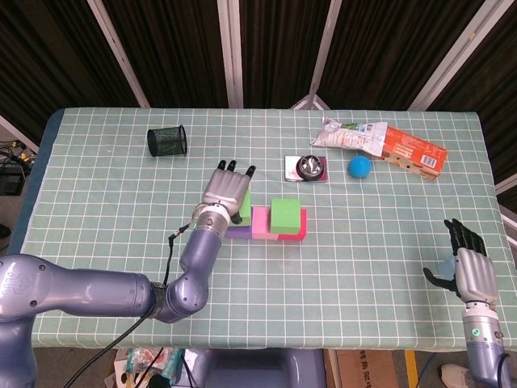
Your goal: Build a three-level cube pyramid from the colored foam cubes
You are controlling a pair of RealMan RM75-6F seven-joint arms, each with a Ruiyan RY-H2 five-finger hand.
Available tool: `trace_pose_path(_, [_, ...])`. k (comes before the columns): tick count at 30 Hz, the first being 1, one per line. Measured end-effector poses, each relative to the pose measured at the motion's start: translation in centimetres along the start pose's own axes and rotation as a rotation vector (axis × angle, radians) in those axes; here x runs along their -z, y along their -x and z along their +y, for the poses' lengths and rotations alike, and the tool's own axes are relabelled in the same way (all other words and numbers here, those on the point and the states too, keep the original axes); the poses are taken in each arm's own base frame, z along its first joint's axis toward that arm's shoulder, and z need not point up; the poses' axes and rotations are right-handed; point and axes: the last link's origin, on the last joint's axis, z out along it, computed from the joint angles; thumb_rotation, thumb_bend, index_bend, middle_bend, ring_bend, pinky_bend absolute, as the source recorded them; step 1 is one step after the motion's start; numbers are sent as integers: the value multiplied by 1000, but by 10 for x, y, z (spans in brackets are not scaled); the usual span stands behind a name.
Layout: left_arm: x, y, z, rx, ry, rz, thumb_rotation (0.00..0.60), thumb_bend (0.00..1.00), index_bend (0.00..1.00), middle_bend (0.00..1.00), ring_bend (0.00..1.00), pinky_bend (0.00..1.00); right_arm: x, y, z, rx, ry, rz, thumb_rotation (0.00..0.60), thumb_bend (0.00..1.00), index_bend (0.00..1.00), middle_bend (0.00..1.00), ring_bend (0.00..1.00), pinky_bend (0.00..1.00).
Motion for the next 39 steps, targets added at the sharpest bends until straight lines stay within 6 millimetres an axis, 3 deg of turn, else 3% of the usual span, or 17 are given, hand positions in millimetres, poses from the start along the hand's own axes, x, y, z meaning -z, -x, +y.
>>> trace_pose_path(19, [-5,7,23,-11,52,-2,600,279,15,383,47,14,0,-2,2,-32,19,-8,600,253,0,0,0,0])
trace_pose_path(39, [-7,11,22,-6,93,6,600,280,16,385,47,14,0,-1,0,-48,27,-18,600,252,0,0,0,0])
